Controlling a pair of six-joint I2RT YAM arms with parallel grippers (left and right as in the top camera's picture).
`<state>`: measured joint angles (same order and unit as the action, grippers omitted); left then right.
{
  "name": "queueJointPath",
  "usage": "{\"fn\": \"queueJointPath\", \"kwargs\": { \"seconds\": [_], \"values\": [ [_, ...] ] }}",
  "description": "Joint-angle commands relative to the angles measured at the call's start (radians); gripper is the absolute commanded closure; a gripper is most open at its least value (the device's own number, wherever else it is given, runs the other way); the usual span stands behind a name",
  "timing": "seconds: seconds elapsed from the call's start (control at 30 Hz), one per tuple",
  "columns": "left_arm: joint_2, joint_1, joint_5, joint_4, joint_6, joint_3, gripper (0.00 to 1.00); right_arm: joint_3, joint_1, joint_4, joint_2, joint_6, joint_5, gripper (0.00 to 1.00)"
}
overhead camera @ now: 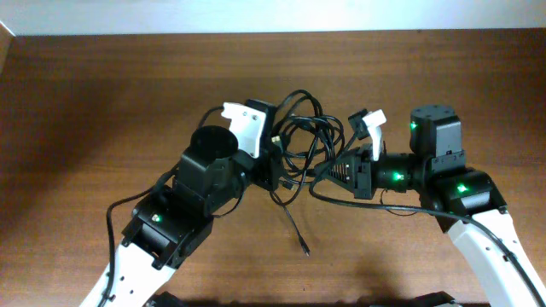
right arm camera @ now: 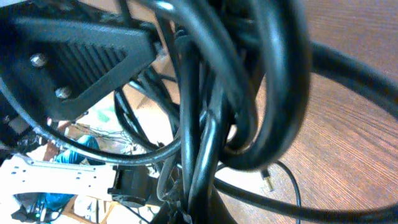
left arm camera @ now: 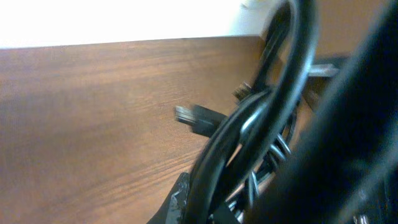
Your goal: Untangle cables
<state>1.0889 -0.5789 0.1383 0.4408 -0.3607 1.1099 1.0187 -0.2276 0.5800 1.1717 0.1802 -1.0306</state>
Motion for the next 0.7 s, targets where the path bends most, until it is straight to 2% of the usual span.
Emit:
{"fn": "queueJointPath", "kwargs": {
  "seconds": [0.0, 0.27, 0.5, 0.6, 0.67],
  "values": [
    [-0.005, 0.023, -0.229, -0.029, -0.233, 0.018, 1.0, 0.002, 0.004, 0.018, -0.051, -0.047, -0.059, 0.96],
    [0.104, 0.023, -0.231, -0.029, -0.242, 0.018, 1.0, 0.002, 0.005, 0.018, -0.117, -0.076, -0.155, 0.96],
    [0.127, 0.004, -0.011, -0.057, -0.225, 0.018, 1.0, 0.002, 0.005, 0.006, -0.118, -0.076, -0.079, 0.96],
    [0.126, -0.006, -0.069, -0.064, -0.207, 0.018, 1.0, 0.002, 0.005, 0.019, -0.118, -0.076, -0.079, 0.96],
    [0.109, -0.006, -0.127, -0.064, -0.207, 0.018, 1.0, 0.002, 0.005, 0.079, -0.118, -0.075, -0.006, 0.96]
  ]
}}
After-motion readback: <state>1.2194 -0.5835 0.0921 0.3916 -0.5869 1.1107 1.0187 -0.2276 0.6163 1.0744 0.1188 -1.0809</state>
